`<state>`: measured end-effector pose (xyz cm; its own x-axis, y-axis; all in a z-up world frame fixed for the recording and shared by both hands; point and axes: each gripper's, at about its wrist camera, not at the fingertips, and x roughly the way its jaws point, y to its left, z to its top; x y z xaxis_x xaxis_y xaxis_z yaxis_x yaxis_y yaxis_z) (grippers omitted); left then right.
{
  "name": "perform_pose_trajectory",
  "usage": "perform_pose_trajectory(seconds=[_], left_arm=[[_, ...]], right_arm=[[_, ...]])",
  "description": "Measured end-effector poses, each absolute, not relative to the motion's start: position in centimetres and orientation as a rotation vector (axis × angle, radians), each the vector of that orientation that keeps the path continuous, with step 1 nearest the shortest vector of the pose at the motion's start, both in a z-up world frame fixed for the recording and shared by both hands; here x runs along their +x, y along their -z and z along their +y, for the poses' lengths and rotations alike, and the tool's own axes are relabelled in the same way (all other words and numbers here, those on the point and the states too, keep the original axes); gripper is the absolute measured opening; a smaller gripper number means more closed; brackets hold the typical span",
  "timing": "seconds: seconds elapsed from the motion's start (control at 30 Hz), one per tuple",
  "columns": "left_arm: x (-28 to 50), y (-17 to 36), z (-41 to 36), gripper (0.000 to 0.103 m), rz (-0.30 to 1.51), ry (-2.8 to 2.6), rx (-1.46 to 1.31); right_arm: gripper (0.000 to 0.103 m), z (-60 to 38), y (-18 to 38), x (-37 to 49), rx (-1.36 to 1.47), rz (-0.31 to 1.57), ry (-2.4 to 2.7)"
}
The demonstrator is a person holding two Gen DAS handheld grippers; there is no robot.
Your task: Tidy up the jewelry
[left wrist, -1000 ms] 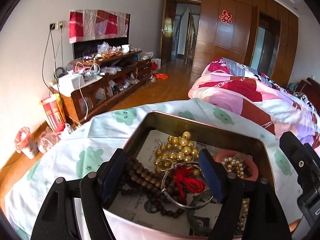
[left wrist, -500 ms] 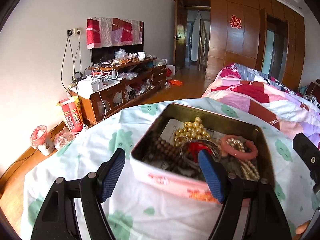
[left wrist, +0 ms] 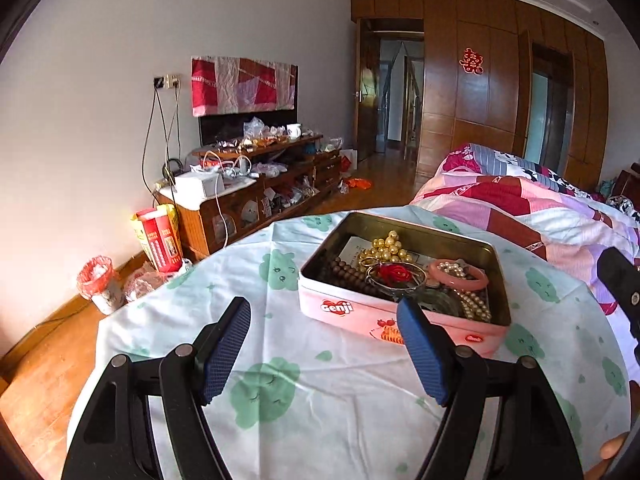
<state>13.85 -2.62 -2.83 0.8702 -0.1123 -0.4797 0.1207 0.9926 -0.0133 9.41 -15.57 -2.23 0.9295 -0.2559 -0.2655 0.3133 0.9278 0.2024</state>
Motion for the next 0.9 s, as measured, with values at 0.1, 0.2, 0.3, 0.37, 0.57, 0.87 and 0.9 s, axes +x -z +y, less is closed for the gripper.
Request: perform_pose_trajectory(seconds=[0.1, 0.2, 0.3, 0.37, 0.57, 0.87, 0.9], left_arm=[[12.6, 1.8, -2.4, 0.076, 0.475, 0.123, 0.033], [11.5, 1.0, -1.9, 0.076, 0.456, 0.117, 0.031], [10.7, 0.2, -1.3, 0.077, 0.443, 0.126, 0.019], [10.1, -0.3, -1.1, 0.078, 0.428, 0.120, 0.018], [9.2, -1.4, -1.1, 0.081, 0.392, 0.105, 0.022], [8.8, -1.7, -1.0, 0.081, 0.380, 0.105, 0.018], [8.8, -1.7, -1.0, 0.081, 0.380, 0.105, 0.018]], right_arm=[[0.103, -15.1, 1.6, 8.3, 0.241, 0.215, 0.296], [0.103, -14.6, 0.6, 7.6, 0.210, 0.202, 0.305], [0.103, -14.0, -0.1, 6.8, 0.177, 0.185, 0.315], [0.103, -13.7, -0.6, 6.3, 0.163, 0.165, 0.319], [0.103, -13.1, -1.6, 5.5, 0.134, 0.130, 0.317], [0.103, -12.9, -1.9, 5.1, 0.138, 0.121, 0.312], [0.103, -12.9, -1.9, 5.0, 0.143, 0.123, 0.313]])
